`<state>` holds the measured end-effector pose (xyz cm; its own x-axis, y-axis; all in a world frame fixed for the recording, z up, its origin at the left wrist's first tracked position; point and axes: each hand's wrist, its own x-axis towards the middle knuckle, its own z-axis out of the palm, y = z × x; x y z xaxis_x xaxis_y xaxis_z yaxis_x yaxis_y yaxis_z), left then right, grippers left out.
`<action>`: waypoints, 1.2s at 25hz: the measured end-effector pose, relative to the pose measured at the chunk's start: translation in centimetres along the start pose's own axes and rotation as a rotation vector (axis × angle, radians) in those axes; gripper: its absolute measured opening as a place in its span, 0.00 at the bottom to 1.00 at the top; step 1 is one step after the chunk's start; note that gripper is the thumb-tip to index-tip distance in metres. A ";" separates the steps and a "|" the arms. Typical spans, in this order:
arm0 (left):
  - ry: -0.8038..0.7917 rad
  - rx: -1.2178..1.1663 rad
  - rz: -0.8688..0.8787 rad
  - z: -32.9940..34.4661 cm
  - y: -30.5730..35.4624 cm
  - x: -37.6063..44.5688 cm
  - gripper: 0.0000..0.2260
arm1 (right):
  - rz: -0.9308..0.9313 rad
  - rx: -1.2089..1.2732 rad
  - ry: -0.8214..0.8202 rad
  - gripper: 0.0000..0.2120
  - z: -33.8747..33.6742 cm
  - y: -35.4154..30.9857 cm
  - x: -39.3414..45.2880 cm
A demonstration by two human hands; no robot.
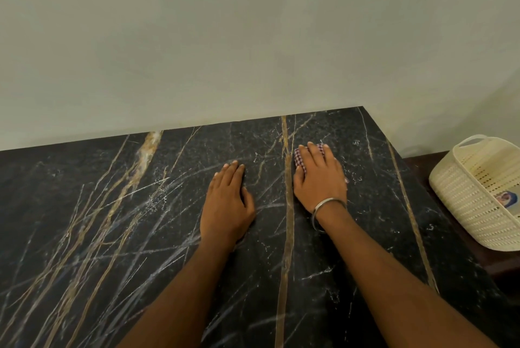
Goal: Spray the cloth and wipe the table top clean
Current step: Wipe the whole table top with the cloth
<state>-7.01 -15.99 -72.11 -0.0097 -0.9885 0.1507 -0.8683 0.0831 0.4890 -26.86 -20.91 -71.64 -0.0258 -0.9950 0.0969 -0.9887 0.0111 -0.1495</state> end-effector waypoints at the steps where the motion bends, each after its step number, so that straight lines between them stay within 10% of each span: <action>1: 0.000 0.000 0.001 0.0 0.0 0.0 0.24 | -0.030 0.003 -0.007 0.26 0.1 -0.4 0.0; 9: 0.002 -0.016 0.000 -0.1 -0.1 0.1 0.24 | 0.071 -0.063 -0.012 0.26 -0.8 6.5 2.9; 30: -0.003 -0.024 -0.015 -0.2 0.1 0.0 0.24 | 0.007 0.014 0.024 0.26 0.8 -0.1 7.0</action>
<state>-6.96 -15.94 -71.90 0.0018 -0.9901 0.1402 -0.8560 0.0710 0.5120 -26.87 -27.99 -71.72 -0.0364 -0.9922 0.1193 -0.9863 0.0165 -0.1640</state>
